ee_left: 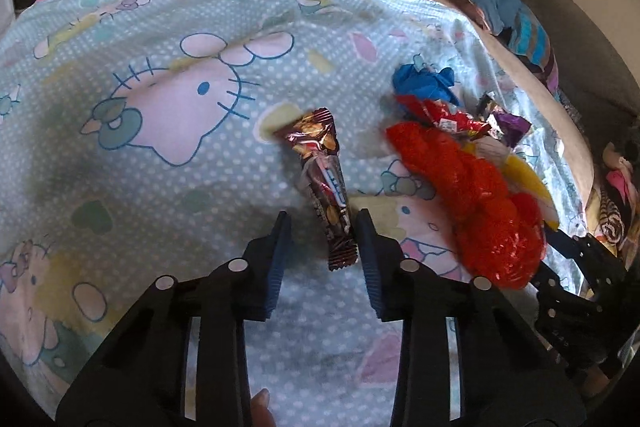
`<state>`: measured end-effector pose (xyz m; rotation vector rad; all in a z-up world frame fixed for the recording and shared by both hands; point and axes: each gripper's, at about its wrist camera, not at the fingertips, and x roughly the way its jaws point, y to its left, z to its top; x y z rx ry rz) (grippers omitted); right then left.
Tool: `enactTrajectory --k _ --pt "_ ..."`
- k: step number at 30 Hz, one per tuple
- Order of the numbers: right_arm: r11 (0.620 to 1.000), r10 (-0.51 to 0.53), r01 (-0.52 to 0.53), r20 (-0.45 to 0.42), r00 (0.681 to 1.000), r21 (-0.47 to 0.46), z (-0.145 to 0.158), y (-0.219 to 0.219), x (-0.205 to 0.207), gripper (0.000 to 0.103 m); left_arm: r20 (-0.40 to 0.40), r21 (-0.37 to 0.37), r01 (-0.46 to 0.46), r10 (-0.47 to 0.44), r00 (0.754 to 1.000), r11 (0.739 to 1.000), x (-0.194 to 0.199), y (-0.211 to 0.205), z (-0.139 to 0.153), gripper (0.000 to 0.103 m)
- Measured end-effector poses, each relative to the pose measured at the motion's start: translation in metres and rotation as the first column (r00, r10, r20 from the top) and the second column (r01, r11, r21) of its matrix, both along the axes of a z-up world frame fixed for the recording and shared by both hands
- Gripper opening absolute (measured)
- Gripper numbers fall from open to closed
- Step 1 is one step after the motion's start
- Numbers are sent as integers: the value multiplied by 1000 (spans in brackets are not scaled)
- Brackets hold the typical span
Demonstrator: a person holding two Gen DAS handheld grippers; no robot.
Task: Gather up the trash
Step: 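Grasp the chocolate bar wrapper with the left tool while the right tool grasps the red tube, then carry the chocolate wrapper and red tube with both tools over the yellow-rimmed bin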
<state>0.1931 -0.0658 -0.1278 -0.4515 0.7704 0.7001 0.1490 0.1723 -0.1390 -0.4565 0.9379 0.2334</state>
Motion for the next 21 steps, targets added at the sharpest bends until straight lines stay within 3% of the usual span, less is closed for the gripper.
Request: enactTrajectory --k 4,12,21 --pt "998 -13 15 -30 999 56 1 -10 -10 39 4 -12 -3 3 1000 1000 -1 3 -3 15" --pt "987 -43 49 -41 998 151 14 -31 -42 33 37 -41 -6 8 999 999 -11 6 1 12" --pt "973 -52 71 -89 995 221 24 -46 -66 30 116 13 45 -46 992 999 -36 -10 32 11"
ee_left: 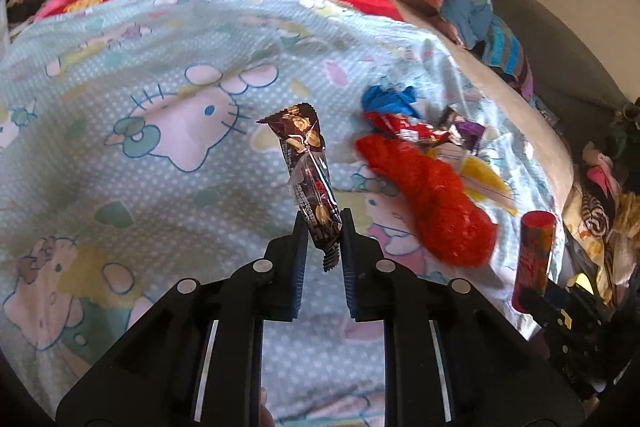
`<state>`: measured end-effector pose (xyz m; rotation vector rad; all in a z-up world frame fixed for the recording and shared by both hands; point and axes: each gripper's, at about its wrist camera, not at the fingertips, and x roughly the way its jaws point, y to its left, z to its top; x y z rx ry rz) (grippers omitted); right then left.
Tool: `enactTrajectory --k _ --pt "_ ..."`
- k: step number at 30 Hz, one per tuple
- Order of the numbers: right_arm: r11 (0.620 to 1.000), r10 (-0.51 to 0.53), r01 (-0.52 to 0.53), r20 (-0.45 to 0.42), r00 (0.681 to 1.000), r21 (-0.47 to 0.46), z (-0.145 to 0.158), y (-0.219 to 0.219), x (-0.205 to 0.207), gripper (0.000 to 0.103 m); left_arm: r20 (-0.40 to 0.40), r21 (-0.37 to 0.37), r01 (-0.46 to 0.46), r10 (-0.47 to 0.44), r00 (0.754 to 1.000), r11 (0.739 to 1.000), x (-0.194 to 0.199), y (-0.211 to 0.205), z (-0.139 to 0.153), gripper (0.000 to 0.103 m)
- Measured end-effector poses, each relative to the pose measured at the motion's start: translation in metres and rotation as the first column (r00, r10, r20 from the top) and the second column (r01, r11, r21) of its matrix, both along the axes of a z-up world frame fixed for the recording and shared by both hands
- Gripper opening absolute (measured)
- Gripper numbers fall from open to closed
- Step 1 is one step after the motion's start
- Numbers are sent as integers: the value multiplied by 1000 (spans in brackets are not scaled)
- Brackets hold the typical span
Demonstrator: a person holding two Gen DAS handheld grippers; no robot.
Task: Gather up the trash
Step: 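Carry the chocolate wrapper and red tube with both tools over the yellow-rimmed bin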
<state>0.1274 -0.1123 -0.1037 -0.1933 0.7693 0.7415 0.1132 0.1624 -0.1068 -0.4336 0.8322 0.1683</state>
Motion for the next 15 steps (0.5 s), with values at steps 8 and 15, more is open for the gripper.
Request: enactTrajectory --k 8,15 --pt "992 -36 45 -78 996 117 12 -16 -10 29 76 9 38 -38 996 999 -9 -15 32 11" --pt "984 -37 51 -84 996 168 26 -22 -16 28 132 17 101 -103 986 995 -9 -40 56 11"
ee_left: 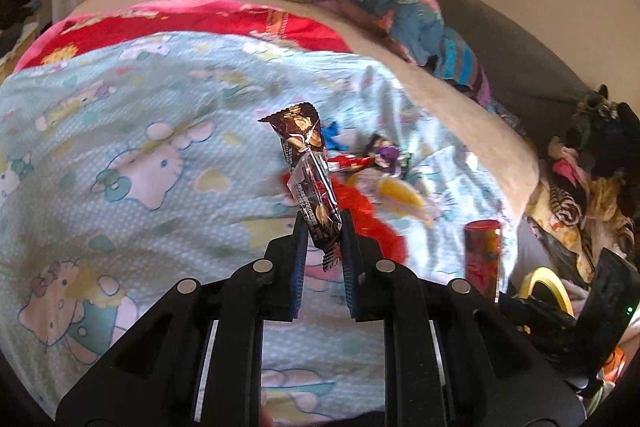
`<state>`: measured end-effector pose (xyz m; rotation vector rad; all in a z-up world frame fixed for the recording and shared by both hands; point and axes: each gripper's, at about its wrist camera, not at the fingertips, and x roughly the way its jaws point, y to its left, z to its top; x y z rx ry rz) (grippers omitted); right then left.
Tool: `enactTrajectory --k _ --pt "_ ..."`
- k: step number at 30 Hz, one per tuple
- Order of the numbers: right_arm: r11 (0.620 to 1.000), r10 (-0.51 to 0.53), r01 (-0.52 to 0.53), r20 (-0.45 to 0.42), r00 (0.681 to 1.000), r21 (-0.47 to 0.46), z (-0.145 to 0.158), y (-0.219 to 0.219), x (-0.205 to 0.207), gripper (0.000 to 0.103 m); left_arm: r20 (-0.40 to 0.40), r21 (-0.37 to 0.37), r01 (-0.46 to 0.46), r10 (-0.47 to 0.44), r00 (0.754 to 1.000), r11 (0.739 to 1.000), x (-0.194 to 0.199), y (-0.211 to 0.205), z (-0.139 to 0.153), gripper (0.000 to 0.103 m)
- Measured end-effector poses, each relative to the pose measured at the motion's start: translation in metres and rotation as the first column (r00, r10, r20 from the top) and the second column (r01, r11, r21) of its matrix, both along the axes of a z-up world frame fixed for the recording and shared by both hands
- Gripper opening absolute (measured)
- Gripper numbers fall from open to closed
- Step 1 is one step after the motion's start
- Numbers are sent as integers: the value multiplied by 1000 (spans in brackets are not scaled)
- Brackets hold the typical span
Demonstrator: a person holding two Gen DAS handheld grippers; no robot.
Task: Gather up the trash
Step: 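Carry the chocolate wrapper and red tube with both tools over the yellow-rimmed bin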
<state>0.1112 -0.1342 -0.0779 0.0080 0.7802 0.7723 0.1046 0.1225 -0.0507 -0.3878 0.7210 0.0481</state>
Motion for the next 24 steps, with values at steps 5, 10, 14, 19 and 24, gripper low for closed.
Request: enactTrajectory --k 5,10,14,19,24 --pt "999 -16 16 5 1000 32 11 -8 -2 28 23 1 38 -38 999 999 -2 -16 10 11" --pt "998 -34 33 19 999 52 21 -17 -6 28 48 6 80 -81 996 997 -2 -33 21 11" --pt "997 -56 55 26 998 61 26 -26 -8 28 63 9 112 -112 992 994 -2 -46 27 11" --pt "995 -85 83 30 996 62 30 -38 -9 28 77 9 153 -153 985 988 -3 -62 32 11" --pt "992 -114 111 48 992 56 35 -51 -14 28 87 11 198 -198 976 980 -4 -78 36 11"
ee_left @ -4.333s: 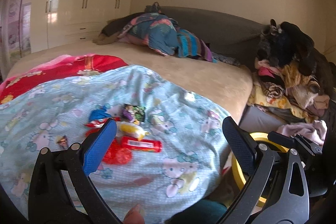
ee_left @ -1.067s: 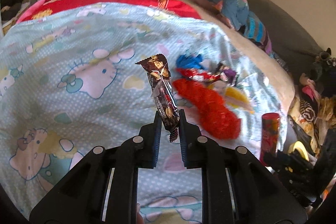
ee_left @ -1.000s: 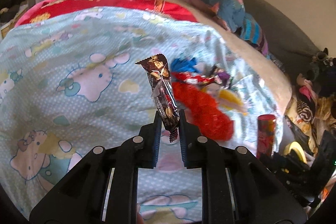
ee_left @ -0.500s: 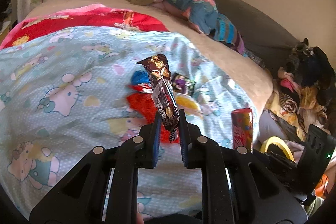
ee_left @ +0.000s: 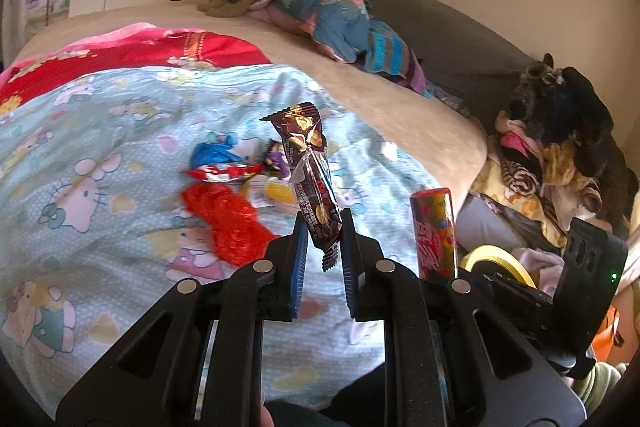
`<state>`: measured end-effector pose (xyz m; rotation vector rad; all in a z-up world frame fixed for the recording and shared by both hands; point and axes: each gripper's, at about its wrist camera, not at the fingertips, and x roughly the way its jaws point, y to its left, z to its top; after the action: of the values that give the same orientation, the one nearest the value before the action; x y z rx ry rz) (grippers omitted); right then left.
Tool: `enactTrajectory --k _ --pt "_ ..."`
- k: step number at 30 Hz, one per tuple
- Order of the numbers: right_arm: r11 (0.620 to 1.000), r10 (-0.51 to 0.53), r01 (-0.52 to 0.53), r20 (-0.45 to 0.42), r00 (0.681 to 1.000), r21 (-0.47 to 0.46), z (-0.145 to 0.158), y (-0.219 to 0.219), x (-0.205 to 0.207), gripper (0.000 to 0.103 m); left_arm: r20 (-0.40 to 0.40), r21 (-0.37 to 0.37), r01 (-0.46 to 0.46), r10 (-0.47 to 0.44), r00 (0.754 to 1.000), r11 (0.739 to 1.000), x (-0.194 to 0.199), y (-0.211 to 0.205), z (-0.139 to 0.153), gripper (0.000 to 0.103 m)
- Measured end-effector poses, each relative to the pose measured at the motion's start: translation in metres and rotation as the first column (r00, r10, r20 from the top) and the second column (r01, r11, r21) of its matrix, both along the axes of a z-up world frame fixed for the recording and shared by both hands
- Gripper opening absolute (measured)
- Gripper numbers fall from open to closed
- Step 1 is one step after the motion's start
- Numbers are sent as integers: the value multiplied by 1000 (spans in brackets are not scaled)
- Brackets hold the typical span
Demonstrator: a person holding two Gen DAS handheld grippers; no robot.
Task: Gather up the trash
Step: 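Carry the chocolate wrapper and red tube with both tools over the yellow-rimmed bin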
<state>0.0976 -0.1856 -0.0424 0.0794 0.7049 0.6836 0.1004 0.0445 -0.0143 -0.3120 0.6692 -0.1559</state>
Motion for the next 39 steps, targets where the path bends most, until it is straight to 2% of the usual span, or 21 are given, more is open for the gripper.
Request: enactTrajectory --k 24,39 --pt "992 -122 122 7 992 -10 13 -64 -18 28 39 15 168 -169 985 986 -9 -62 11 11" --pt "965 -256 256 10 967 -54 7 -124 -30 28 39 28 265 -266 963 964 -12 -98 9 11"
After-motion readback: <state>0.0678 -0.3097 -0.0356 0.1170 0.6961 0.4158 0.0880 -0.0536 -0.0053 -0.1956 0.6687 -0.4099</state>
